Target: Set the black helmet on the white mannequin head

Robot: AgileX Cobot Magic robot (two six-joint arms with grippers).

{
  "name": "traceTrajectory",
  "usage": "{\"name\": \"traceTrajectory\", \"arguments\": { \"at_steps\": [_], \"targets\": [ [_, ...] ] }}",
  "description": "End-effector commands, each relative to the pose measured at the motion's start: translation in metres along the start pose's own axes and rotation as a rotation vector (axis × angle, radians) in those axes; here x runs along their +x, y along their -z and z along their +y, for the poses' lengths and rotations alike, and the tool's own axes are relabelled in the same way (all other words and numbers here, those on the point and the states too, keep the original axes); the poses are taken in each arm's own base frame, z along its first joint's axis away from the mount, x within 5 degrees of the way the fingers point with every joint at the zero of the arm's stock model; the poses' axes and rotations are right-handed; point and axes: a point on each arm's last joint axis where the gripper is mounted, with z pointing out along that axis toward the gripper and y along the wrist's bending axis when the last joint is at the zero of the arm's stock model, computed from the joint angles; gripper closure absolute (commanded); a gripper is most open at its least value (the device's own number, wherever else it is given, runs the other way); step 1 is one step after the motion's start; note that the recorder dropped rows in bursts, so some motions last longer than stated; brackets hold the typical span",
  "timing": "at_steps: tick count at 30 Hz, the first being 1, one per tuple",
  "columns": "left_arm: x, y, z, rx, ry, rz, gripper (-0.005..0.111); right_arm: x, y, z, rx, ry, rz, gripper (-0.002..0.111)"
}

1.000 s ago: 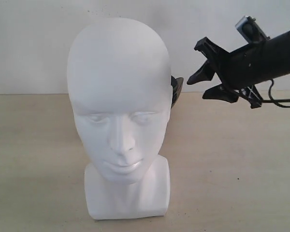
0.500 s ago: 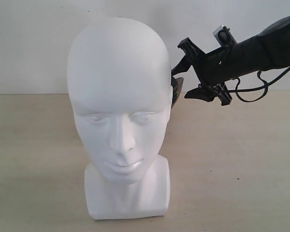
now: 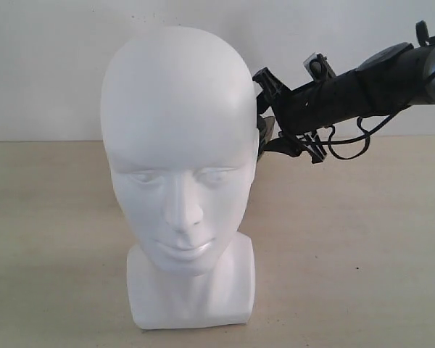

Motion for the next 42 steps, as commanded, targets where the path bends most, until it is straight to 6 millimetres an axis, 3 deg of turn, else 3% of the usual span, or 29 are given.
{"name": "traceTrajectory", "arguments": {
  "at_steps": [1, 7, 16, 19, 25, 26, 34, 38, 42],
  "targets": [
    [0.001, 0.000, 0.000, 0.000, 0.000, -0.004, 0.102, -0.005, -0.014, -0.005, 0.008, -0.016, -0.012, 0.042],
    [0.001, 0.000, 0.000, 0.000, 0.000, -0.004, 0.102, -0.006, -0.035, -0.013, 0.015, -0.018, 0.004, 0.042],
    [0.001, 0.000, 0.000, 0.000, 0.000, -0.004, 0.102, -0.010, -0.049, -0.025, 0.041, -0.042, -0.021, 0.044],
    [0.001, 0.000, 0.000, 0.000, 0.000, -0.004, 0.102, -0.009, -0.053, -0.030, 0.051, -0.045, -0.016, 0.059],
    [0.001, 0.000, 0.000, 0.000, 0.000, -0.004, 0.102, -0.009, -0.054, -0.031, 0.052, -0.033, -0.011, 0.100],
    [0.001, 0.000, 0.000, 0.000, 0.000, -0.004, 0.102, -0.010, -0.051, -0.028, 0.046, -0.031, -0.017, 0.109],
    [0.001, 0.000, 0.000, 0.000, 0.000, -0.004, 0.102, -0.028, -0.015, -0.006, 0.022, 0.032, -0.072, 0.108],
    [0.001, 0.000, 0.000, 0.000, 0.000, -0.004, 0.102, -0.040, 0.014, -0.007, 0.082, 0.030, -0.047, 0.108],
    [0.001, 0.000, 0.000, 0.000, 0.000, -0.004, 0.102, -0.048, 0.041, -0.010, 0.161, 0.142, -0.007, 0.108]
  ]
}}
